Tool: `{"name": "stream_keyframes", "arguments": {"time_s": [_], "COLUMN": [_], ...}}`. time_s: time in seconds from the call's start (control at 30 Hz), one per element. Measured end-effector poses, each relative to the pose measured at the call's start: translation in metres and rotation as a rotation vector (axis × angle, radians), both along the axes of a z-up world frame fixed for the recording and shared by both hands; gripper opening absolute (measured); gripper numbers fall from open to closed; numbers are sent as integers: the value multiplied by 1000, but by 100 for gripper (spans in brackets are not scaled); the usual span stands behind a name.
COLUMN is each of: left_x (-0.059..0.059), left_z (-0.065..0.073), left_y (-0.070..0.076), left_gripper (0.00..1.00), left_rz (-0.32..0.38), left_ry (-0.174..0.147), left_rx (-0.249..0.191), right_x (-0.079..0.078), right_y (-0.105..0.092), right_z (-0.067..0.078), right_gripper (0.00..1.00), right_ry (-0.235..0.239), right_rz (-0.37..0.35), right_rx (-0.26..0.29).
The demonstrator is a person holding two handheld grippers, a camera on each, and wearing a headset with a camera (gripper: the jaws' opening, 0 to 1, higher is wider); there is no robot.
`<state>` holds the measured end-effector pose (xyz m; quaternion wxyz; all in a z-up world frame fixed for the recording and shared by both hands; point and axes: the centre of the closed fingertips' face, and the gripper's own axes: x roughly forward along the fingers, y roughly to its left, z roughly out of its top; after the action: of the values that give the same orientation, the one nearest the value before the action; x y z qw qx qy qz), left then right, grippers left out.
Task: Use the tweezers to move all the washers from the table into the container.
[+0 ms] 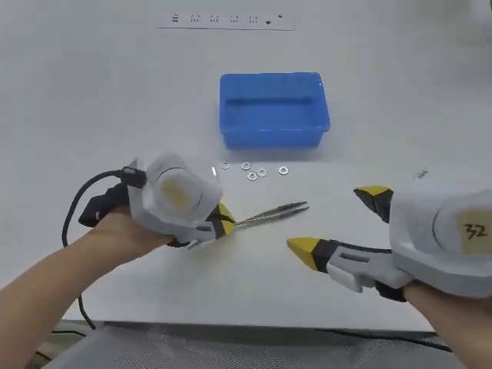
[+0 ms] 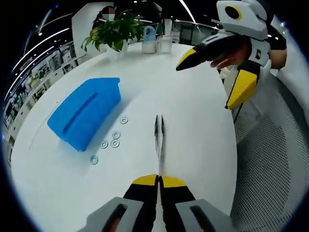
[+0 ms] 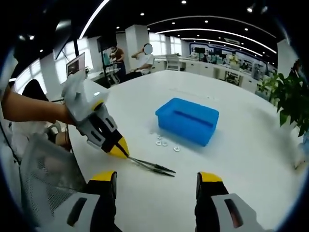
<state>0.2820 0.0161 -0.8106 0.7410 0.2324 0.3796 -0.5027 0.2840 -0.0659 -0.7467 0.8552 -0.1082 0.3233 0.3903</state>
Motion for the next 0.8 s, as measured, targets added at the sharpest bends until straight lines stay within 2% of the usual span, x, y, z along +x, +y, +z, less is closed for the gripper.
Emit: {"name": "stream_keyframes", "arguments": {"time_s": [0.07,0.13,0.23,0.3,0.37,0.43,0.5,0.57,0.63,0.7,0.73,0.8], "left_x": [-1,-2,-1,-3,-4,-5,-5,-5,-2,0,1,4], "left_z": [8,21,37,46,53,60,66,70,76,79,78,79], "left_y": [0,-2,-3,-2,-2,-2,-1,0,-1,-1,1,4], "left_gripper": [0,0,0,0,0,0,0,0,0,0,0,0], "left_rz": [5,15,37,36,35,32,36,32,17,0,4,-12], "left_ry": [-17,-33,-47,-56,-64,-71,-63,-64,-90,-91,-90,-115], "left_rx": [-7,-26,-55,-62,-68,-85,-90,-93,-105,-104,-86,-73], "right_x": [1,2,2,4,7,9,11,13,13,15,16,20], "right_y": [6,13,20,26,36,48,58,64,73,81,84,88], "right_z": [-1,-9,-26,-35,-37,-32,-35,-39,-42,-44,-43,-41], "right_gripper": [60,50,33,32,30,26,23,21,18,13,12,11], "right_ry": [-4,6,20,14,14,24,30,16,30,34,21,20], "right_rz": [31,74,150,193,215,243,286,326,354,365,386,382], "right_rx": [1,7,-39,-74,-58,-18,-21,-39,-23,-2,-4,10]}}
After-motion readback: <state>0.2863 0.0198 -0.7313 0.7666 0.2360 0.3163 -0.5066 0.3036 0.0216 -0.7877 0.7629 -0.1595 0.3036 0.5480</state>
